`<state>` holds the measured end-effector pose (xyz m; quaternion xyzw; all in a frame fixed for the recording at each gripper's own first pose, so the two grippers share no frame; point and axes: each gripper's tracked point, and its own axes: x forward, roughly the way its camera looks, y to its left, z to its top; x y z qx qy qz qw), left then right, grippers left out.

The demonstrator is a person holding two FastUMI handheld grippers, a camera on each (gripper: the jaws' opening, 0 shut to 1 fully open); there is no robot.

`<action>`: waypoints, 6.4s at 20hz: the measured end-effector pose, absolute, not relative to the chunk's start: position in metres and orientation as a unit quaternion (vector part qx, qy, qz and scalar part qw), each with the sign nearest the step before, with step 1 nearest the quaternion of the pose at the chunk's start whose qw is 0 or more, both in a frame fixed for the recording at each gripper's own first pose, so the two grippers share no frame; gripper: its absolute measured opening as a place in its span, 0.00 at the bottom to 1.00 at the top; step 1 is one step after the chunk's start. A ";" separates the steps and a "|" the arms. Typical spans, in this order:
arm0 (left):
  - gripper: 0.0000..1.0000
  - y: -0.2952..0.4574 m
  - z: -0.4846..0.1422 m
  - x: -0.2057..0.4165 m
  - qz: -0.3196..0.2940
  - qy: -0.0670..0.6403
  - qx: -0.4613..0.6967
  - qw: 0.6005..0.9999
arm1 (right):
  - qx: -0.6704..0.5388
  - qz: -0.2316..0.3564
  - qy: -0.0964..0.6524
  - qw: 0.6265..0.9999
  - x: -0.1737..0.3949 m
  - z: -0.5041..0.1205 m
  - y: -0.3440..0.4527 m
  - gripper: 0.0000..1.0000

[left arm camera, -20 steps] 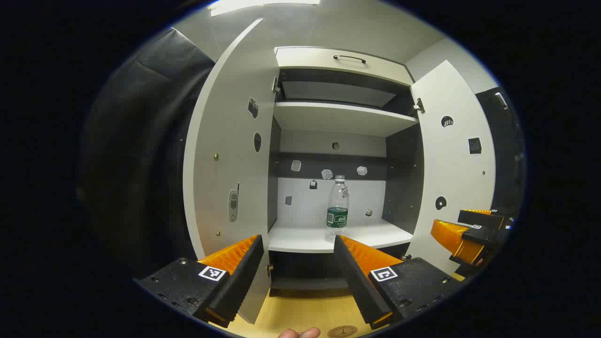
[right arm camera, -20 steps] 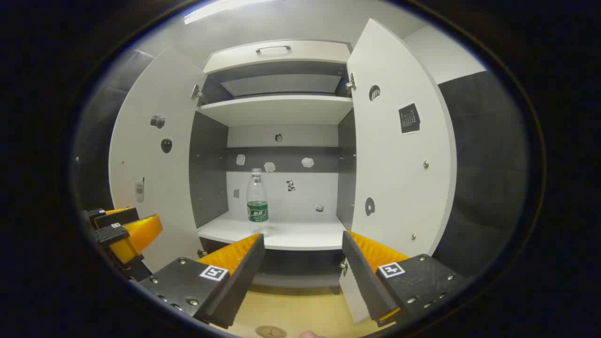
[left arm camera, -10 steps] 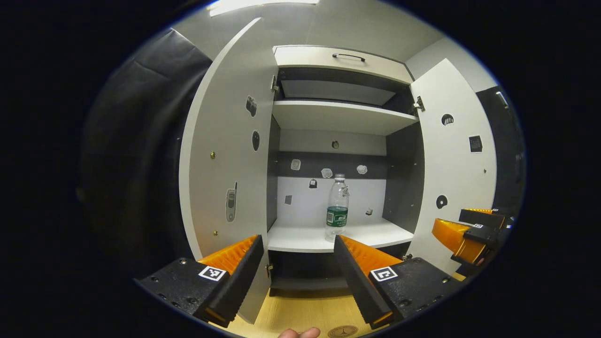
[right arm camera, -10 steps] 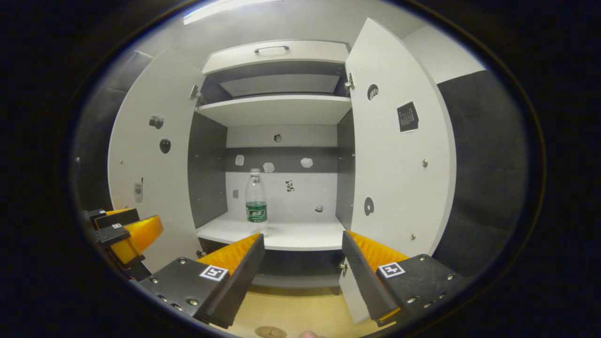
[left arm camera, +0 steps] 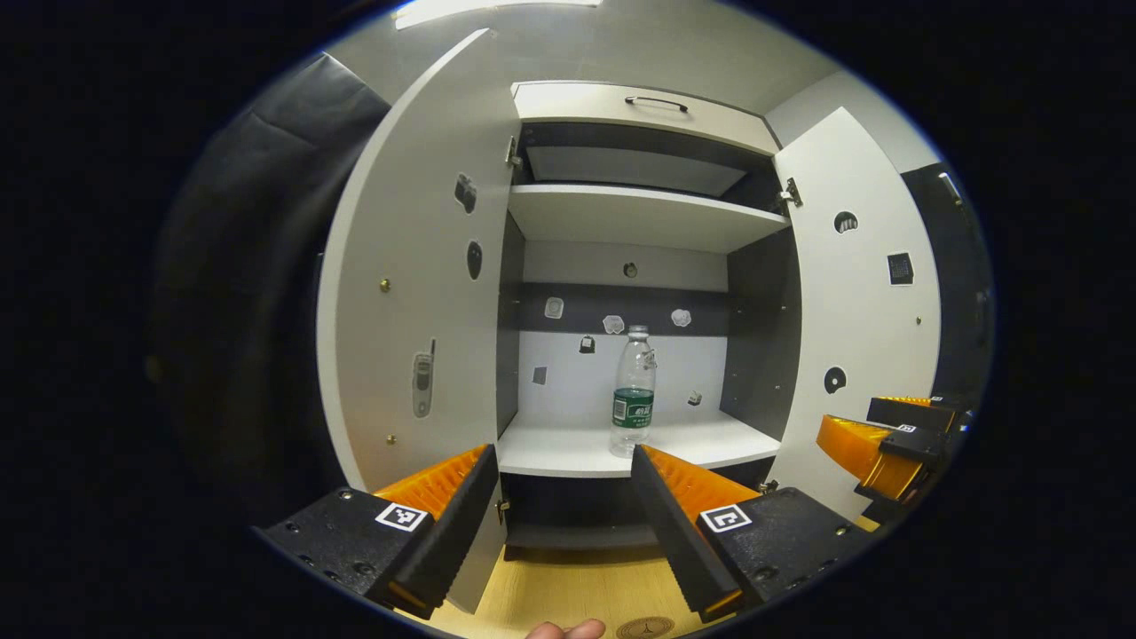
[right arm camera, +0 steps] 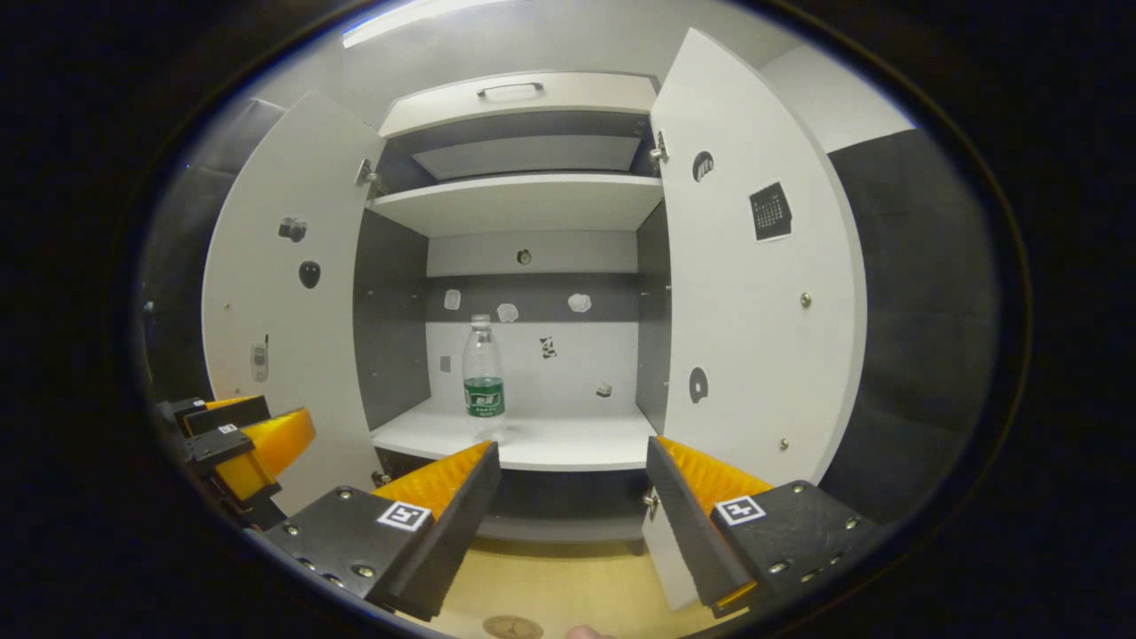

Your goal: Grasp the bottle in the cabinet with the left hand and place it on the coaster, then close the right door with the right hand and the left door with the left hand.

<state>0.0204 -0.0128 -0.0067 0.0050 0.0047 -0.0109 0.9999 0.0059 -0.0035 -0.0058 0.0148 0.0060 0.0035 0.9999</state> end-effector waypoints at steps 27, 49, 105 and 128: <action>0.96 -0.104 -0.023 0.275 -0.095 0.028 -0.020 0.995 | -0.031 -0.059 0.063 0.996 0.036 -0.043 -0.040 1.00; 0.82 -0.098 -0.028 0.214 -0.076 0.034 -0.028 0.996 | -0.005 -0.059 0.084 0.995 0.003 -0.066 -0.069 1.00; 0.85 -0.140 -0.372 -0.032 -0.056 0.206 0.029 0.977 | 0.006 -0.001 0.225 0.974 -0.078 -0.199 -0.100 1.00; 0.86 -0.148 -0.320 -0.028 -0.077 0.145 0.054 0.985 | 0.030 -0.001 0.206 0.978 -0.075 -0.182 -0.103 1.00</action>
